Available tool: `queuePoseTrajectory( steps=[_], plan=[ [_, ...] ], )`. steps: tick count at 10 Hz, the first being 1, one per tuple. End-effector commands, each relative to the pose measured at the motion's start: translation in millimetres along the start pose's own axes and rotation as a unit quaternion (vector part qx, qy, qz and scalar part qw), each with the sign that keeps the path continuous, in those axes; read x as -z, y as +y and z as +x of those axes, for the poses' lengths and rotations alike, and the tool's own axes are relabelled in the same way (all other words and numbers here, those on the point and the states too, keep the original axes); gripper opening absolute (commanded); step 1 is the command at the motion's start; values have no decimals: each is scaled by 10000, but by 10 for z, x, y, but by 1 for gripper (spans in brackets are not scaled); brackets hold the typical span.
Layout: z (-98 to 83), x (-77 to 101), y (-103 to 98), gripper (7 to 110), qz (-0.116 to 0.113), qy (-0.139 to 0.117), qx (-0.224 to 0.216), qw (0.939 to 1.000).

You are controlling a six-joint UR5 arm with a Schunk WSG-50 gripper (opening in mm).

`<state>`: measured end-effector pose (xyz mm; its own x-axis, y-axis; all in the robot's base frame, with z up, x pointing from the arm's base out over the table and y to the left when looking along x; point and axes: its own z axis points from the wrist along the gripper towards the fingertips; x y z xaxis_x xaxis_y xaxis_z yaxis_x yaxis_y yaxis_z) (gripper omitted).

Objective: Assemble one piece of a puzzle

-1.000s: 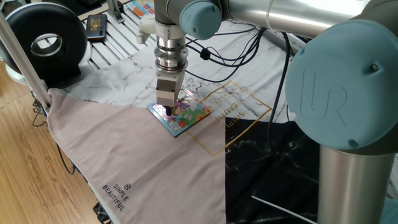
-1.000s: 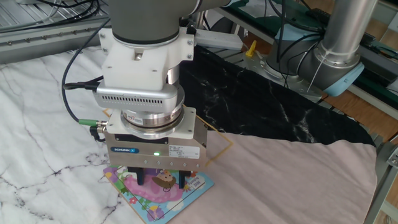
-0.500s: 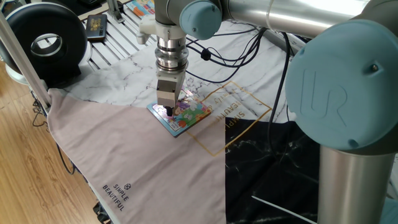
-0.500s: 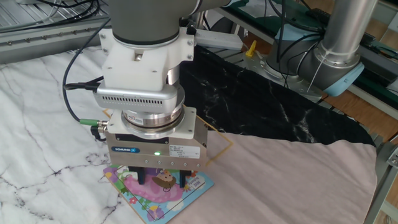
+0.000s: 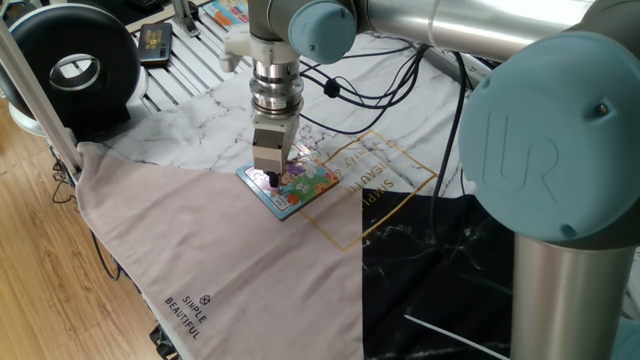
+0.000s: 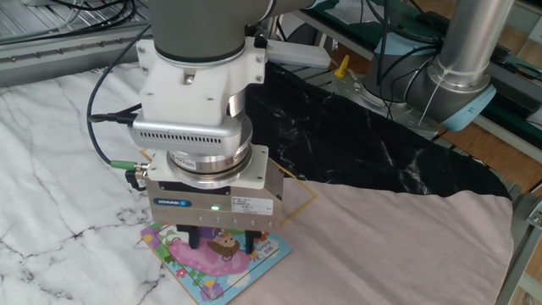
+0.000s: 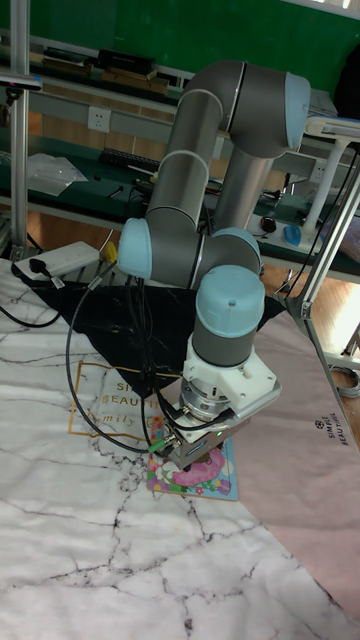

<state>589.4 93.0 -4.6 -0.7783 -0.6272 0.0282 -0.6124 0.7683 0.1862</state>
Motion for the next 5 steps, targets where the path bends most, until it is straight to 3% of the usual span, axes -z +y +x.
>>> queuePoseTrajectory(
  steps=[1,5],
  plan=[
    [1,11,9,66,-34,-6,-55,10000],
    [24,6,-7,66,-2,38,-93,9999]
  ],
)
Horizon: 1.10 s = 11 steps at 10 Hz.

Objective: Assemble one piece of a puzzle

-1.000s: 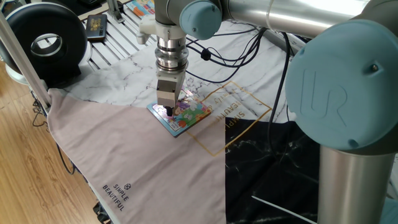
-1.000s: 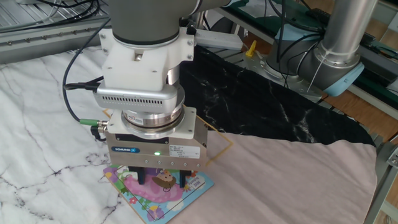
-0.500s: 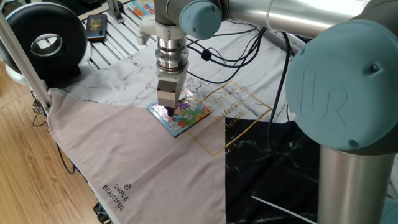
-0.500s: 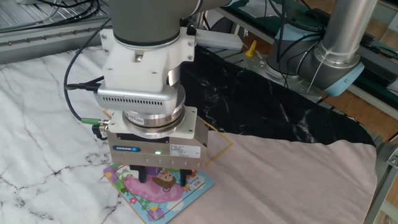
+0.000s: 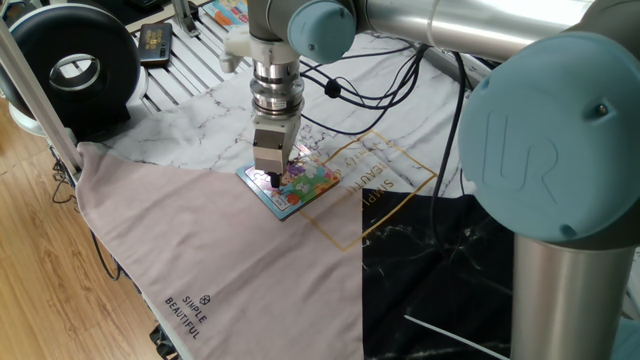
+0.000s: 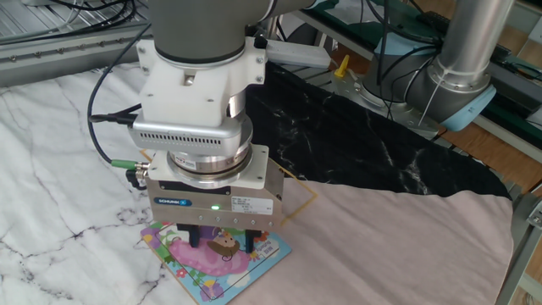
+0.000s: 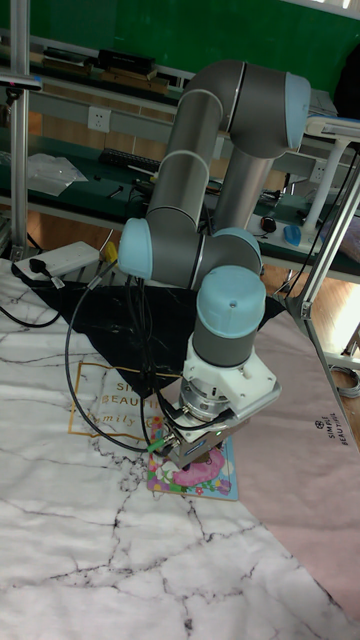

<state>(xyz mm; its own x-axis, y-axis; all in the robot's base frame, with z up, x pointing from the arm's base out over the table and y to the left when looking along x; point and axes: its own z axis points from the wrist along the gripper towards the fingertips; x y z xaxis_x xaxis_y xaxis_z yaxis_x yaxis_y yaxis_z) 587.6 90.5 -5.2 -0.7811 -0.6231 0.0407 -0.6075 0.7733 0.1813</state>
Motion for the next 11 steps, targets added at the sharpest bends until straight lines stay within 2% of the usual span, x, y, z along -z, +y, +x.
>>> queuePoseTrajectory(
  steps=[1,11],
  plan=[
    [-4,12,0,66,-20,-14,-58,10000],
    [61,15,-11,66,3,118,-143,9998]
  ],
)
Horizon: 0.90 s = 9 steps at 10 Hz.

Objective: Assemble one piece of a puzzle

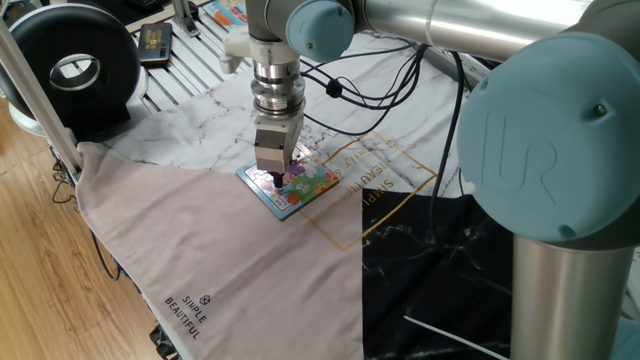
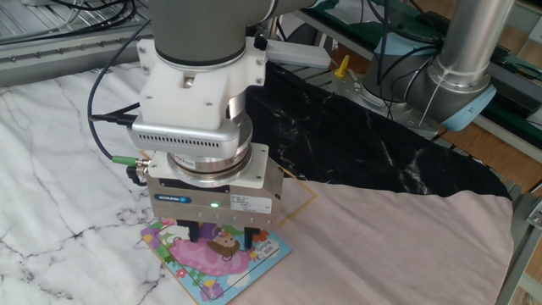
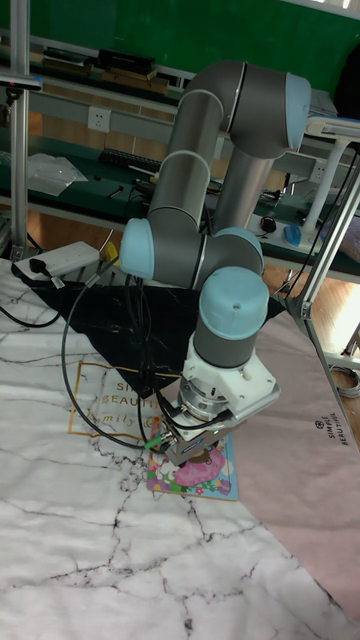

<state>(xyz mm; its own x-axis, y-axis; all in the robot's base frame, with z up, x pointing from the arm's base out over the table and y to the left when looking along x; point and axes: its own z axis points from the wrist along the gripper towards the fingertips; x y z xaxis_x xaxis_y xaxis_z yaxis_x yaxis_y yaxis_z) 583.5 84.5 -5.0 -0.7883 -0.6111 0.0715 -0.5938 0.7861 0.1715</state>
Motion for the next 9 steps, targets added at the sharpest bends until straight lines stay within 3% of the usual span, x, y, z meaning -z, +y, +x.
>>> queuePoseTrajectory(
  steps=[1,9],
  plan=[
    [-1,11,0,66,-24,-7,-58,10000],
    [54,24,25,66,26,90,63,9999]
  ],
)
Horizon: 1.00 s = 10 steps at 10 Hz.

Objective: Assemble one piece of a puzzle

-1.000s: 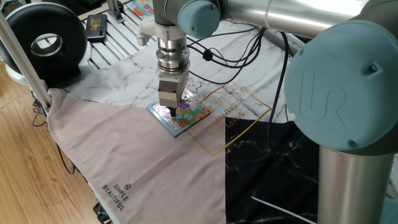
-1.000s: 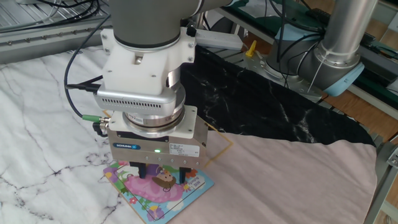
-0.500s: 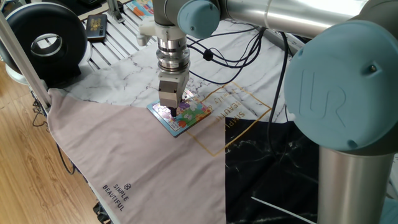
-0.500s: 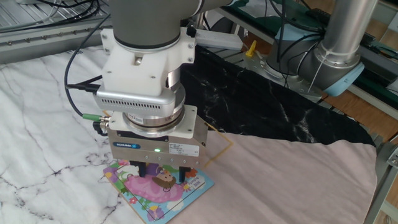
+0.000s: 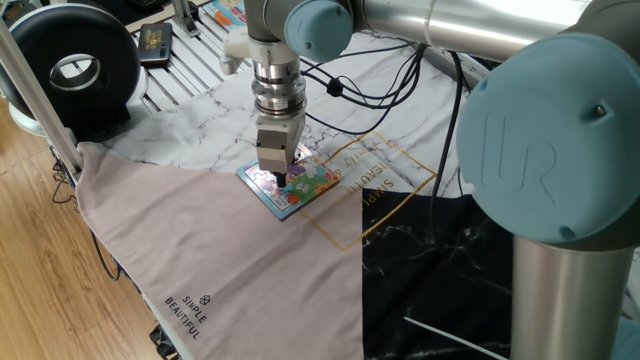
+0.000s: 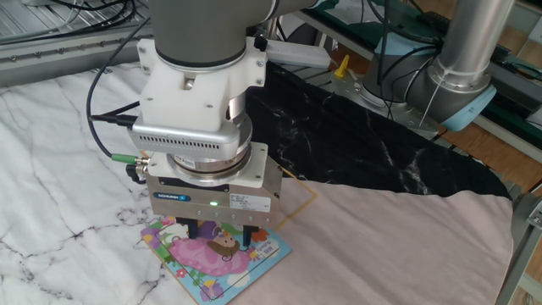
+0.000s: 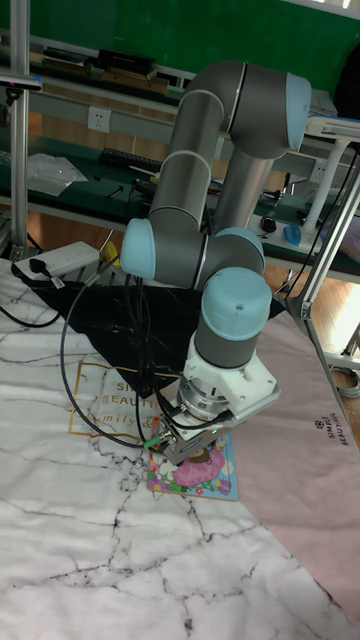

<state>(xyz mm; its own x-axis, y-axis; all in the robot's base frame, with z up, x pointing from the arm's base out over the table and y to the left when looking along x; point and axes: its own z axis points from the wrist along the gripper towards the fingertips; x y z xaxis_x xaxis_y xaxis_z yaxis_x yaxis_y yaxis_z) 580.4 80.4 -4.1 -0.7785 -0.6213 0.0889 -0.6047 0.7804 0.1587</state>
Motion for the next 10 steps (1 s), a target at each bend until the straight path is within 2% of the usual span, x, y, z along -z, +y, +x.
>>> queuePoseTrajectory(
  steps=[1,10],
  plan=[
    [12,16,34,66,-36,7,6,10000],
    [3,27,-71,66,108,34,92,9999]
  ],
)
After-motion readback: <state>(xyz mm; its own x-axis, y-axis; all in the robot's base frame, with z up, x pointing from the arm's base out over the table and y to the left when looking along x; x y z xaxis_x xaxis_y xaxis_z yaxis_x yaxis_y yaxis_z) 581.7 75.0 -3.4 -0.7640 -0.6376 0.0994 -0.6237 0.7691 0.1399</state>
